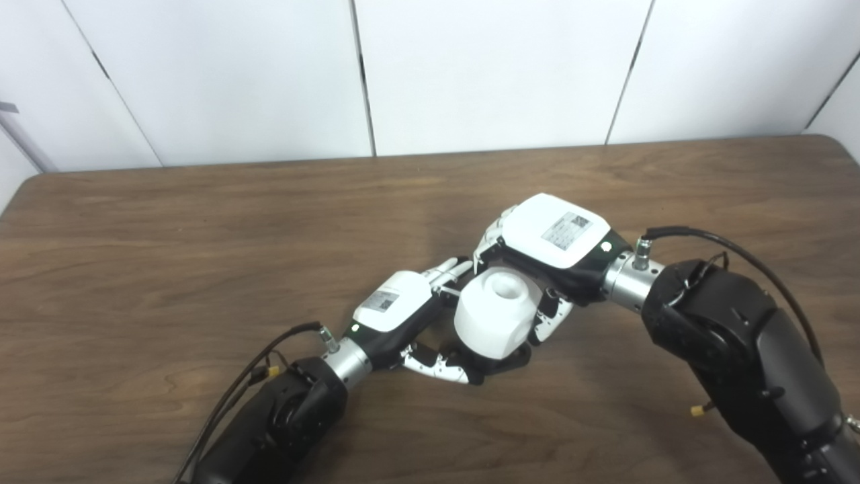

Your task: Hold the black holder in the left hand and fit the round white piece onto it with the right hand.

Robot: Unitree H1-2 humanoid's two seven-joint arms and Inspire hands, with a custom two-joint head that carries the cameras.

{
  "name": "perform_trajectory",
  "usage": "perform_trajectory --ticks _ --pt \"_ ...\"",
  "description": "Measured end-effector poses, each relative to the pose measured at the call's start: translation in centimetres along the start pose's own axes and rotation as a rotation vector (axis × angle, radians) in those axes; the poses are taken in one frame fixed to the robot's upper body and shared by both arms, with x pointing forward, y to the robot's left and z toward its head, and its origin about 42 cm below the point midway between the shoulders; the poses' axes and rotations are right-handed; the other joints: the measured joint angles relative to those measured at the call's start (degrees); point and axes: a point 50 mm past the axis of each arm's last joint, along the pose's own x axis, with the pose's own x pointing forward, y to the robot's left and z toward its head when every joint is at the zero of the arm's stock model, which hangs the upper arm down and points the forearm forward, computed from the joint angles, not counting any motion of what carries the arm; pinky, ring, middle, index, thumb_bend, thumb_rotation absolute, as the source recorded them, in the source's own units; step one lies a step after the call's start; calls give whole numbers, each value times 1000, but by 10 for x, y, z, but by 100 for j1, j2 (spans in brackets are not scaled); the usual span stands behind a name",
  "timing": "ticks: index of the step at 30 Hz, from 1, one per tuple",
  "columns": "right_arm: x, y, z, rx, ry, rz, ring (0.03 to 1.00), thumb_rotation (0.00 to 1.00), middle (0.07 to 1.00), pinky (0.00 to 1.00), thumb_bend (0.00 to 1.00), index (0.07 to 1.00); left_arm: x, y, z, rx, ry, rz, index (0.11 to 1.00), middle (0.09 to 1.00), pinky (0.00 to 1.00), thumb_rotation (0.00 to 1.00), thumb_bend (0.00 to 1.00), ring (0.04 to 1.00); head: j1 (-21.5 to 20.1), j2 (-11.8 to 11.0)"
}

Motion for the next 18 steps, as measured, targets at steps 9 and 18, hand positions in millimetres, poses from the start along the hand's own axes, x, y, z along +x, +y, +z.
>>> perform_trajectory --ticks 9,18 --pt "-1 4 -1 -27 -26 9 760 137 700 763 526 480 0 1 1 2 5 -3 488 978 907 71 523 992 -26 9" --pt "-1 9 -2 -24 -47 18 765 137 698 788 525 480 0 1 3 2 10 -4 489 985 919 72 523 996 -26 44"
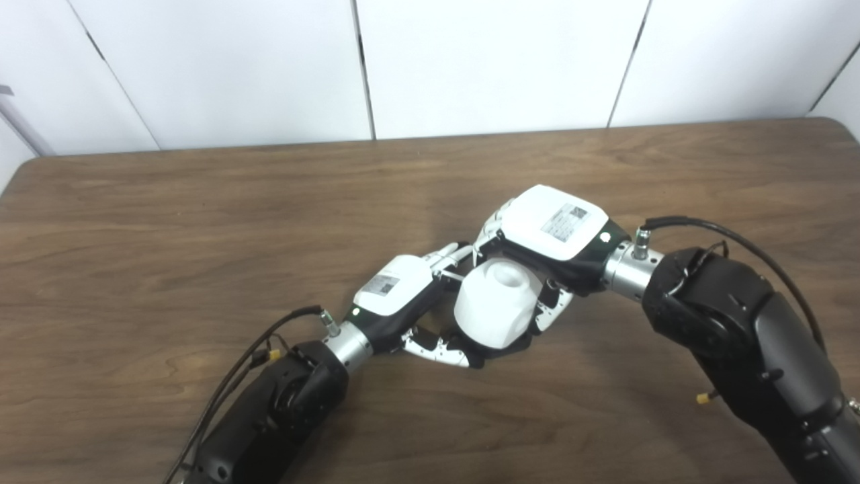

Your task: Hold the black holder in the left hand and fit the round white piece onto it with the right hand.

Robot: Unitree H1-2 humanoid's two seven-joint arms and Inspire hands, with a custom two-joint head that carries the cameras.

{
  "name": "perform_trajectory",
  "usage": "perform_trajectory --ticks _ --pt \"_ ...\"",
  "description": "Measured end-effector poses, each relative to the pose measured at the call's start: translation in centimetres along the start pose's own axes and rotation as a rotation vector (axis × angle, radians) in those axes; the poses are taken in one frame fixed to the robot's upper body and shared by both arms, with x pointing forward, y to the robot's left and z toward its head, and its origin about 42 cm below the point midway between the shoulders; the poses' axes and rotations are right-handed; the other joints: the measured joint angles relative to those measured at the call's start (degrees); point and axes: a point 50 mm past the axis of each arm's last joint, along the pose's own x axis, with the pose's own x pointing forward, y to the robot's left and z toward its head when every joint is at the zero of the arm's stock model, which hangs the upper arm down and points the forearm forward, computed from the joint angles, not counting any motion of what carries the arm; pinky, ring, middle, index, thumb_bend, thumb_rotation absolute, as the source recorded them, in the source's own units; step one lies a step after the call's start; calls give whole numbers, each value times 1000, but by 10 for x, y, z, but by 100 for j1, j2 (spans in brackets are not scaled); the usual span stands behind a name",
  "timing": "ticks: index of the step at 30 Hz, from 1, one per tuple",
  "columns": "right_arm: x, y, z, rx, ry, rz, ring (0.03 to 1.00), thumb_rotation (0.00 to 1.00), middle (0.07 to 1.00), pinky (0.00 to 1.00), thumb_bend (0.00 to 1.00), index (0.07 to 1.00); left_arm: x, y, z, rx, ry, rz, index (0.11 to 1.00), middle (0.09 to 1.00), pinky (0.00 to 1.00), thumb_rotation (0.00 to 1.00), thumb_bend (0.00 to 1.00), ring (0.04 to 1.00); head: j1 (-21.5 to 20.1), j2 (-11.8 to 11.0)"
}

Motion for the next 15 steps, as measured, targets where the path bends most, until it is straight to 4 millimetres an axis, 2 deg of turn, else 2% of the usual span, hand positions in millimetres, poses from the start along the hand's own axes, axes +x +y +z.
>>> perform_trajectory --ticks 15 --pt "-2 0 -2 -11 -1 6 754 140 695 800 526 483 0 0 1 -1 4 -3 488 982 915 72 523 991 35 9"
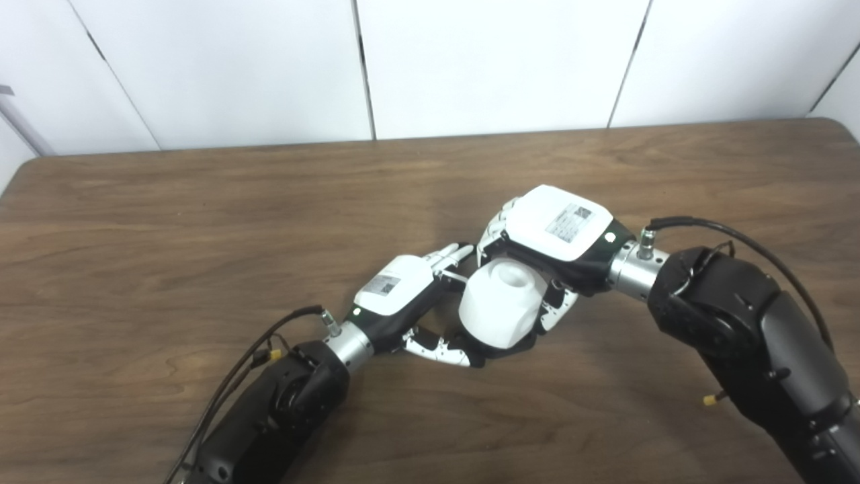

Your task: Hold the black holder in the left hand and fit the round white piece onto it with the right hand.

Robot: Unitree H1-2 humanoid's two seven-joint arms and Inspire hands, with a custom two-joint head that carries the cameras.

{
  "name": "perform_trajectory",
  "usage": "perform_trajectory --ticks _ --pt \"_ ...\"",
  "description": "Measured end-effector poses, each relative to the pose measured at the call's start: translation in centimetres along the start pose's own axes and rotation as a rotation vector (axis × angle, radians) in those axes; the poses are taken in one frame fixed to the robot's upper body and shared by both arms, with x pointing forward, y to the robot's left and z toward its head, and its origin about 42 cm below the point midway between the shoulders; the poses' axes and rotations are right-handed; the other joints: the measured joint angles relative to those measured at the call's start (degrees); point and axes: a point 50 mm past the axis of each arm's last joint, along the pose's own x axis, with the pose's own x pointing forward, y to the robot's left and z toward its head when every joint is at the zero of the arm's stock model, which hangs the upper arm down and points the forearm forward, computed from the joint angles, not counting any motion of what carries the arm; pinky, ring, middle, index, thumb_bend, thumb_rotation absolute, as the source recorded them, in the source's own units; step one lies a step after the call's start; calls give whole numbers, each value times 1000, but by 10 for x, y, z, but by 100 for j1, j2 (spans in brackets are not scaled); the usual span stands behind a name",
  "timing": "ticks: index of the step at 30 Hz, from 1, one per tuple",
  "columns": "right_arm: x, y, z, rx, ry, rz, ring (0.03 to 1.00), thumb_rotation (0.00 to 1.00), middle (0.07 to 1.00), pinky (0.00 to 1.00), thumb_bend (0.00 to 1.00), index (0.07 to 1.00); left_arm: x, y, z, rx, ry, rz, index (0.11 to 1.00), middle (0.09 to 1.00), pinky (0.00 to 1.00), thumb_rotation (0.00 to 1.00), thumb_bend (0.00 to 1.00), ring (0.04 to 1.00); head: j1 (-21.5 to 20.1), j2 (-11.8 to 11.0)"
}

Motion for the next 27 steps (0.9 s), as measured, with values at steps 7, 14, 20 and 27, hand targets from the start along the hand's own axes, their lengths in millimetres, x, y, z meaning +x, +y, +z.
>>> perform_trajectory --ticks 7,14,20,27 --pt "-2 2 1 -6 10 3 722 220 713 716 911 798 0 0 0 -1 0 -1 489 979 920 72 523 992 -35 0" --pt "-7 6 7 5 4 2 713 211 754 690 948 880 0 0 0 0 0 -1 488 982 913 72 523 991 -35 0" --pt "-6 5 8 7 2 -7 725 219 777 720 947 904 0 0 0 0 0 -1 489 981 923 72 523 993 -26 9" --pt "-7 4 6 8 8 -11 722 223 783 725 953 904 0 0 0 0 0 -1 488 976 912 72 523 991 -35 0"
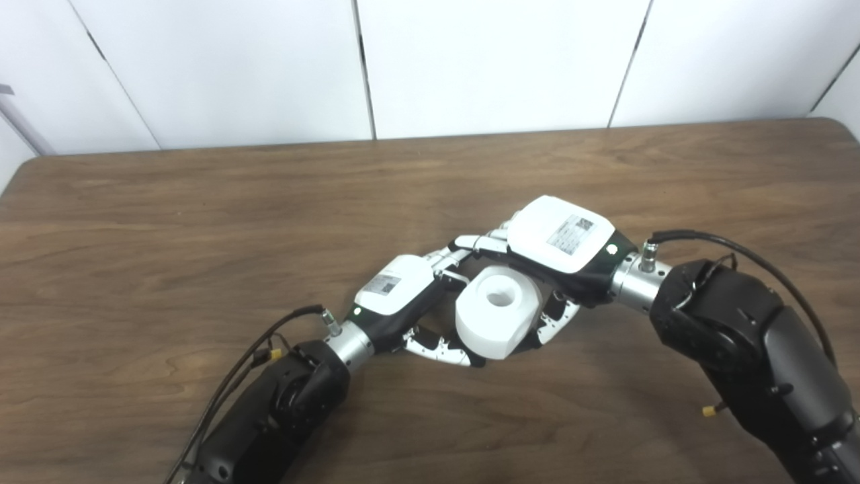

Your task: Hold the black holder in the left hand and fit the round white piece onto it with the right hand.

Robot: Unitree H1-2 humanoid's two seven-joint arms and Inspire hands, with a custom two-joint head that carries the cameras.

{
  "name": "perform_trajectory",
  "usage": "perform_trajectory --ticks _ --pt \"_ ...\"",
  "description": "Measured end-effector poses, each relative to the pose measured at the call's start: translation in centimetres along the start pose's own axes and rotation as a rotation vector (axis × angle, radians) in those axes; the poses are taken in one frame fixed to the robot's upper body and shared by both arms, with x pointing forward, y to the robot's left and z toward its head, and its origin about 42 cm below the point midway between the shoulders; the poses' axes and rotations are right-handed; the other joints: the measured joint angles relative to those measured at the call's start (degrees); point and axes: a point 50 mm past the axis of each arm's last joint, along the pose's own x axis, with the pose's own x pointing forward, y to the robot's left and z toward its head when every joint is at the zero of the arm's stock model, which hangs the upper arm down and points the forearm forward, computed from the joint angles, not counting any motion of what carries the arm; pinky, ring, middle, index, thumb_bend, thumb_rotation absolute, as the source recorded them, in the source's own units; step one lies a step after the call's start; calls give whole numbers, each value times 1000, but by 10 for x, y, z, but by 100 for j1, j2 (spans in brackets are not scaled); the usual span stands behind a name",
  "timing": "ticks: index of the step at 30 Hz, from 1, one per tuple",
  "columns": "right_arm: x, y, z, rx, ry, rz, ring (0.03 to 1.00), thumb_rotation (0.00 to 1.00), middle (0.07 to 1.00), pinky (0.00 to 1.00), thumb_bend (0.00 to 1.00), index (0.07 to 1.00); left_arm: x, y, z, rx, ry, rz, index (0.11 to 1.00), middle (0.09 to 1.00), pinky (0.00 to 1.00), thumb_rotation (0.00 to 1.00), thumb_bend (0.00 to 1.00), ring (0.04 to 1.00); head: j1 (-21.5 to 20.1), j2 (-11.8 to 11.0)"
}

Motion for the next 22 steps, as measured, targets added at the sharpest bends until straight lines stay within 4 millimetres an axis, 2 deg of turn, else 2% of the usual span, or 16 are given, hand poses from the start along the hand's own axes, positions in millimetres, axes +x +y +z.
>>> perform_trajectory --ticks 5,6,9,11,16,20,22 --pt "0 0 -1 4 6 3 739 233 797 742 954 966 0 0 0 0 0 0 488 979 912 72 523 992 -61 -26" --pt "-1 -1 -2 6 11 10 742 222 803 711 978 969 0 0 0 0 0 1 488 979 911 72 523 990 -79 -27" --pt "-2 -5 -7 3 39 84 808 227 887 730 997 997 0 0 0 0 0 2 488 976 908 71 523 984 -105 -44" --pt "-5 -11 -14 -21 64 146 833 220 928 737 1000 1000 0 0 0 0 0 3 488 976 911 70 523 982 -140 -62" --pt "-21 -31 -42 -69 176 257 860 186 958 739 1000 1000 0 0 0 0 0 3 488 978 918 69 523 987 -141 -79" --pt "-32 -31 -55 -85 245 354 882 127 968 722 973 1000 -1 0 -1 -2 1 3 489 979 925 70 523 995 -149 -88" --pt "-36 -31 -59 -83 266 389 858 72 930 679 943 979 0 0 -1 -1 1 2 489 977 919 70 523 991 -149 -106"
